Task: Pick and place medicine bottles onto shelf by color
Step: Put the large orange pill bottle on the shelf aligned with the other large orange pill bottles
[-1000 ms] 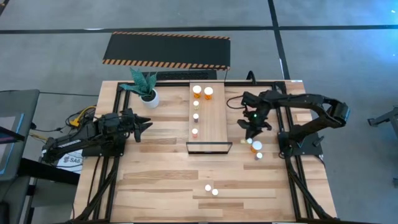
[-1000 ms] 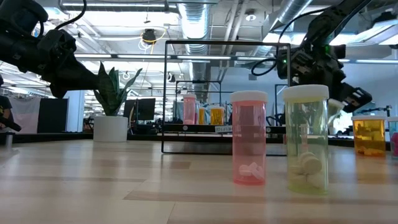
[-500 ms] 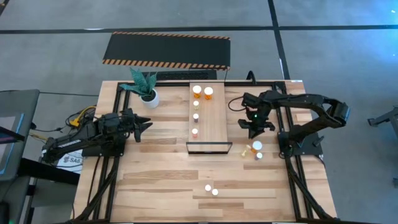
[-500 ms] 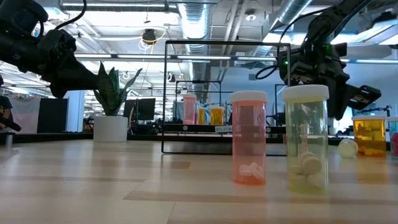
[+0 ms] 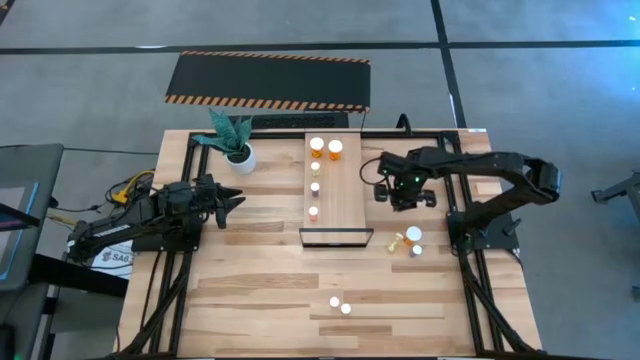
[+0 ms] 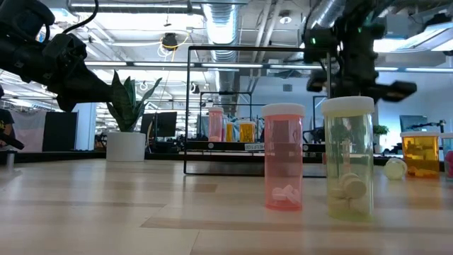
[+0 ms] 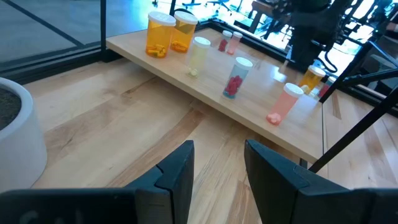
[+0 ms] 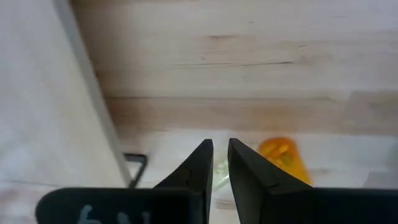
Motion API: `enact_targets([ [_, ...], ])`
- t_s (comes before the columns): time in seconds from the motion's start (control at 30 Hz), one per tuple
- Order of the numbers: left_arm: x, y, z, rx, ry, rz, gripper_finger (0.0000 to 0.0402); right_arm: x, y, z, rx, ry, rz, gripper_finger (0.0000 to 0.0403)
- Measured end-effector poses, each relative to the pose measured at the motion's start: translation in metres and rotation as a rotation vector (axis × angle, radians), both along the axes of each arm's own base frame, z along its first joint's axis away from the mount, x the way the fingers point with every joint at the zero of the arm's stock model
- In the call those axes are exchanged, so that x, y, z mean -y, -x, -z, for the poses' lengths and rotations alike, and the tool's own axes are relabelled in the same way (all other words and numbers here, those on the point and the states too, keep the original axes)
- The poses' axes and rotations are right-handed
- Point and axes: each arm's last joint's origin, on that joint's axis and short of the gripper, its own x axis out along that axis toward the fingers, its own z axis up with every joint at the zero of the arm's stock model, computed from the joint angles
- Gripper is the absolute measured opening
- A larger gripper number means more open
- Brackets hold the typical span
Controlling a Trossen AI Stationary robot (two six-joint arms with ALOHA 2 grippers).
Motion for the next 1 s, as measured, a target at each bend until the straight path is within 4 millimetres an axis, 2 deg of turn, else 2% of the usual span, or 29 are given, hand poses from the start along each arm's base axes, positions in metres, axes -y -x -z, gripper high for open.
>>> enact_targets([
  [0.17, 0.0, 0.0, 0.0, 0.0, 0.0, 0.0, 0.0128, -0.022, -0.015, -0.02, -0.049, 0.149, 0.151, 0.0072],
  [0.27, 0.0, 0.0, 0.0, 0.0, 0.0, 0.0, 0.0128, -0.036, -0.018, -0.026, -0.078, 0.194, 0.235, 0.0071],
  [0.53, 0.0, 0.0, 0.0, 0.0, 0.0, 0.0, 0.0128, -0.074, -0.011, -0.027, -0.2, 0.203, 0.277, 0.0071],
  [0.73, 0.0, 0.0, 0.0, 0.0, 0.0, 0.0, 0.0128, -0.091, -0.008, -0.034, -0.145, 0.161, 0.499, 0.0071],
  [1.0, 0.0, 0.0, 0.0, 0.0, 0.0, 0.0, 0.0128, -0.105, -0.02, -0.025, -0.144, 0.121, 0.687, 0.0072],
])
